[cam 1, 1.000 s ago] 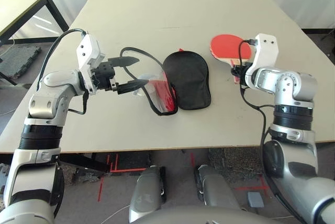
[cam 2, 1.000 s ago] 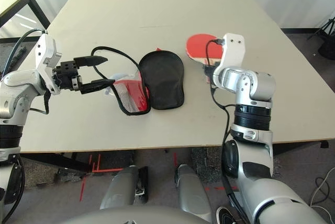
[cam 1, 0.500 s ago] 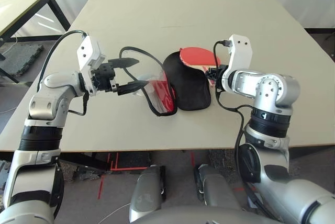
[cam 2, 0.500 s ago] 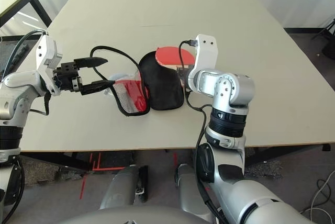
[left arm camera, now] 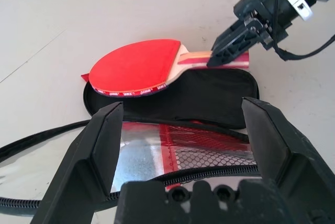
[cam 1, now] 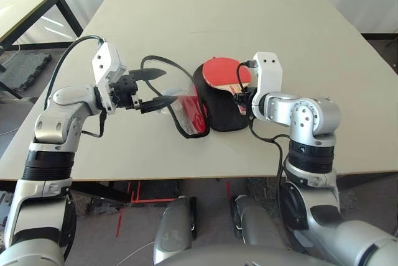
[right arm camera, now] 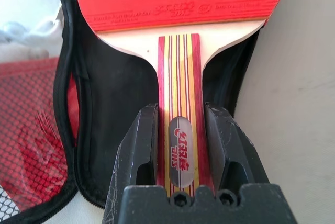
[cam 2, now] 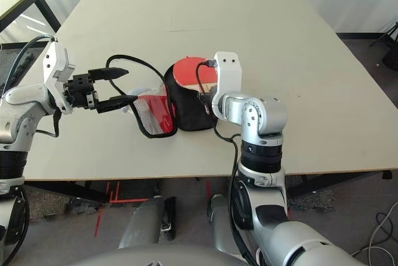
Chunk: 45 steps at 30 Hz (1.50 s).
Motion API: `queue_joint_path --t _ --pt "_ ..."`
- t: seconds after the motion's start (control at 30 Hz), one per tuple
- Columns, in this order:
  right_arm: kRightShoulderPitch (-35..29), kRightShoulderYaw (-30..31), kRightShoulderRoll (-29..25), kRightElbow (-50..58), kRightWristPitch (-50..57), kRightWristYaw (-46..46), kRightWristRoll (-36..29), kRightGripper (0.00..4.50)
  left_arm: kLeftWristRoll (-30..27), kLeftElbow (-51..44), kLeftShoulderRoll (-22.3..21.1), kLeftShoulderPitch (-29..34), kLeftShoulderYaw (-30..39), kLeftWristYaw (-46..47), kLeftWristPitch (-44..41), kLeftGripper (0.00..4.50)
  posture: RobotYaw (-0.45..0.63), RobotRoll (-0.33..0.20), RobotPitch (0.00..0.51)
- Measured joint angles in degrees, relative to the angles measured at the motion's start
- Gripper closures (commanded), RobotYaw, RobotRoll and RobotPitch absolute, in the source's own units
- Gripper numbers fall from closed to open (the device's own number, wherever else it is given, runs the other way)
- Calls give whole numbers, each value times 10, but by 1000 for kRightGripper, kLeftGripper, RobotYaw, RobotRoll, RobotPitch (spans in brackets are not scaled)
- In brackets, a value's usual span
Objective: Store the ping-pong paddle in its case and zip it.
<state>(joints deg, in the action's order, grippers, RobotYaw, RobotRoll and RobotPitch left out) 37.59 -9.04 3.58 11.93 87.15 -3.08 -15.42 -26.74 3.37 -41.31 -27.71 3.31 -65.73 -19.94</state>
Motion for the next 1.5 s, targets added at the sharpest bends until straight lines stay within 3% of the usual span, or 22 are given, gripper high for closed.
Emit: queue_joint_path --t 0.47,0.63,0.8,0.87,0.97,1.1,1.3,1.5 --pt "-24 24 10 -13 5 20 6 3298 2 0 2 3 0 0 1 0 144 0 100" --pt "-24 31 -8 -22 4 40 8 1637 4 0 2 11 0 2 1 0 134 0 96" --pt "-23 35 -66 -18 -21 93 -11 21 11 7 -8 14 5 4 5 0 133 0 97" --pt "-24 34 -100 -6 -43 135 -35 21 10 9 -30 15 6 -2 -3 0 134 0 98" --pt "-46 -6 -184 1 -155 251 -84 21 -3 10 -96 25 22 -28 -53 0 139 0 100" --pt "-83 -9 -292 -24 -315 345 -75 21 -12 -3 -162 69 38 -72 -97 0 144 0 100" --pt "-102 -7 -349 -113 -448 404 -57 21 9 -9 -150 99 10 -70 -93 0 143 0 100" --pt "-115 -5 -361 -142 -492 417 -49 21 59 -3 -63 75 -58 -35 -47 0 124 0 100"
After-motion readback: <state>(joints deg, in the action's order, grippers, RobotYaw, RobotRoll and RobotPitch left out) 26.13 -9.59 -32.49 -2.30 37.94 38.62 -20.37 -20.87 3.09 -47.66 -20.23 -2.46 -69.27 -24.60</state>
